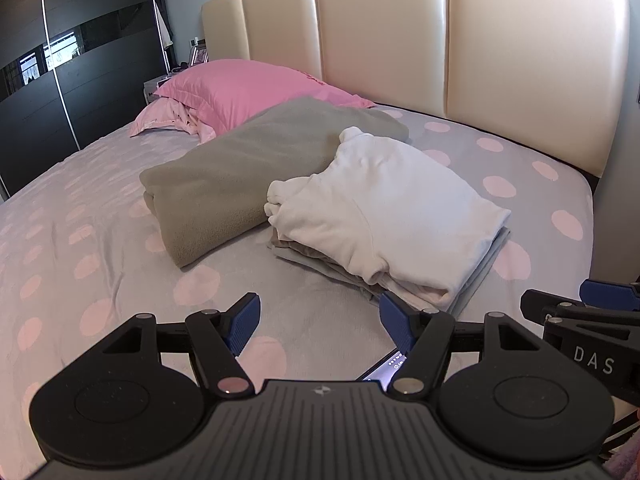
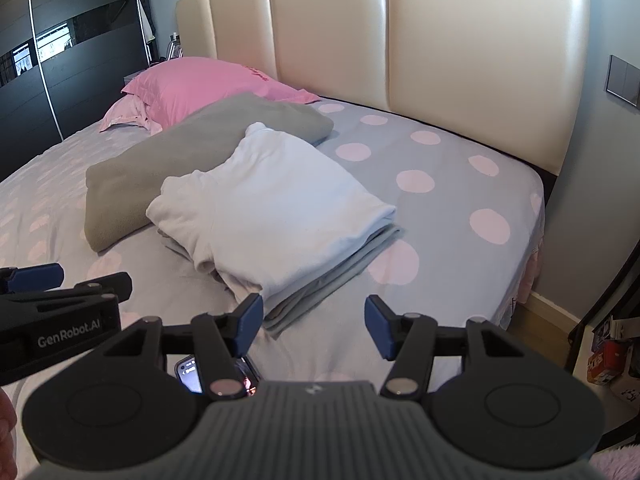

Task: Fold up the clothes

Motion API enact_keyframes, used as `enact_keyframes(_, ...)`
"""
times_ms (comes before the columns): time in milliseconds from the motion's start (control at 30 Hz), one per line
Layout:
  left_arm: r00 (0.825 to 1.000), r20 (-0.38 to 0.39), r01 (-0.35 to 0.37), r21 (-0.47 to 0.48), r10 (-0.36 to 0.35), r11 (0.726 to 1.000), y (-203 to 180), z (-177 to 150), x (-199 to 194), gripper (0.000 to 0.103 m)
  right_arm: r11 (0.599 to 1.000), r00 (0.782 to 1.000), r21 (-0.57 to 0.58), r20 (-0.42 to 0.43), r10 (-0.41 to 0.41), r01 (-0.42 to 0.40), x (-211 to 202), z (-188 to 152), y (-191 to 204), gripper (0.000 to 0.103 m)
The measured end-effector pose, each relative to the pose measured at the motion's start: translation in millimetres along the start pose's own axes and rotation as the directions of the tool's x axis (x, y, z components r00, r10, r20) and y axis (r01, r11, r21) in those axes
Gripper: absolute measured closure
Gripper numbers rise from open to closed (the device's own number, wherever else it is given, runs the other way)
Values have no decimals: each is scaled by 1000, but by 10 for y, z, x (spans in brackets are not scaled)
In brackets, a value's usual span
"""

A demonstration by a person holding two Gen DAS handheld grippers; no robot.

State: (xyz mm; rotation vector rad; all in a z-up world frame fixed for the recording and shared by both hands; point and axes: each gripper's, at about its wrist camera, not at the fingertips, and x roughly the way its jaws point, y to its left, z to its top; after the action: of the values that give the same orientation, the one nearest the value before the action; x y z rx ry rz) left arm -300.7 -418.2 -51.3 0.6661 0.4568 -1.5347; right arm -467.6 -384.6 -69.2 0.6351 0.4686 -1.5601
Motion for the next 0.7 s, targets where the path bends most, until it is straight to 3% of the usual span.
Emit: enact_keyframes(700, 1000, 2, 4, 17, -4, 1000, -8, -17, -13, 37, 1000, 1000, 0, 6, 10, -10, -9, 11, 13, 43)
